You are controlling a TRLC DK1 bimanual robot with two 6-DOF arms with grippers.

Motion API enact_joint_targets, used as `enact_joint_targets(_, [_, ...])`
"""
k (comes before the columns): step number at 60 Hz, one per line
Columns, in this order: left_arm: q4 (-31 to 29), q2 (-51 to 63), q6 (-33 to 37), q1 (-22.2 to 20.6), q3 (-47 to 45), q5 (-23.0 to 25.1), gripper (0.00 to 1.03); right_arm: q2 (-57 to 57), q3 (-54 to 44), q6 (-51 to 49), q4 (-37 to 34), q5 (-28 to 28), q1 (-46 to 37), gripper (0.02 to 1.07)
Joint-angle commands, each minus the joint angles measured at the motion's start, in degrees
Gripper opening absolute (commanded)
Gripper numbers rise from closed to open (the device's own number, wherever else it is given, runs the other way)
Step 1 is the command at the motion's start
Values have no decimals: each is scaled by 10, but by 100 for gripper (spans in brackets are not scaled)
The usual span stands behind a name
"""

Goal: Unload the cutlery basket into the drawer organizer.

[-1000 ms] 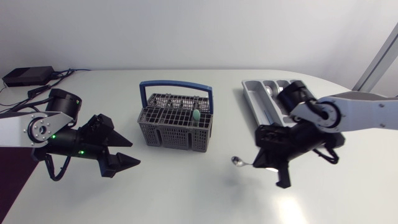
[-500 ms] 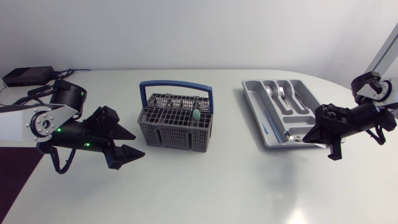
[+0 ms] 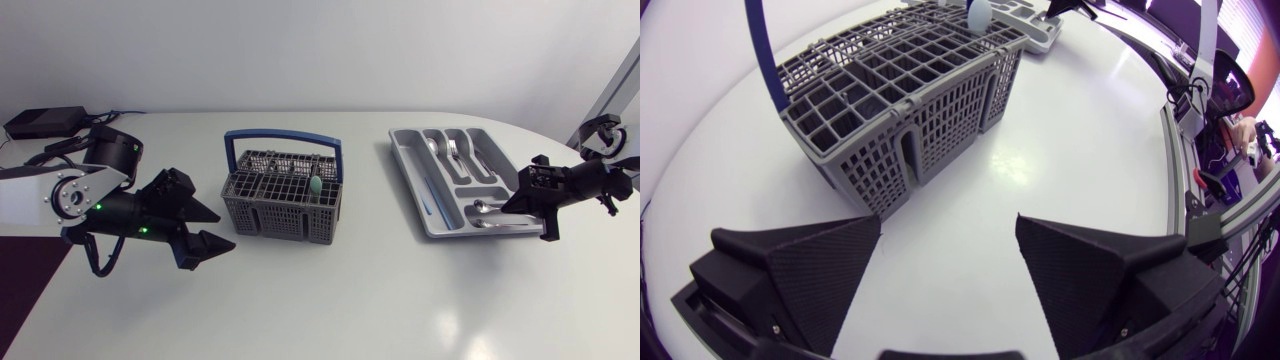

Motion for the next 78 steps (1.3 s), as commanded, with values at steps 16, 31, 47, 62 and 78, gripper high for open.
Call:
enact_joint_targets(16, [25,-1,-25,38,34,-2,98,-1,11,55,6,22,28,98])
enact_joint_targets(31, [69,56,-65,87,69,-2,98,-115,-34,181,-37,17,129,103])
enact_joint_targets(47, [91,163,-84,113,128,-9,98,-165,-96,419,36,7,319,102])
enact_joint_targets(62, [119,217,-110,90,168,-26,98,-81,-86,609,169,70,446,102])
enact_joint_targets(78, [119,216,-115,53,157,-25,98,-29,-69,674,233,106,494,102])
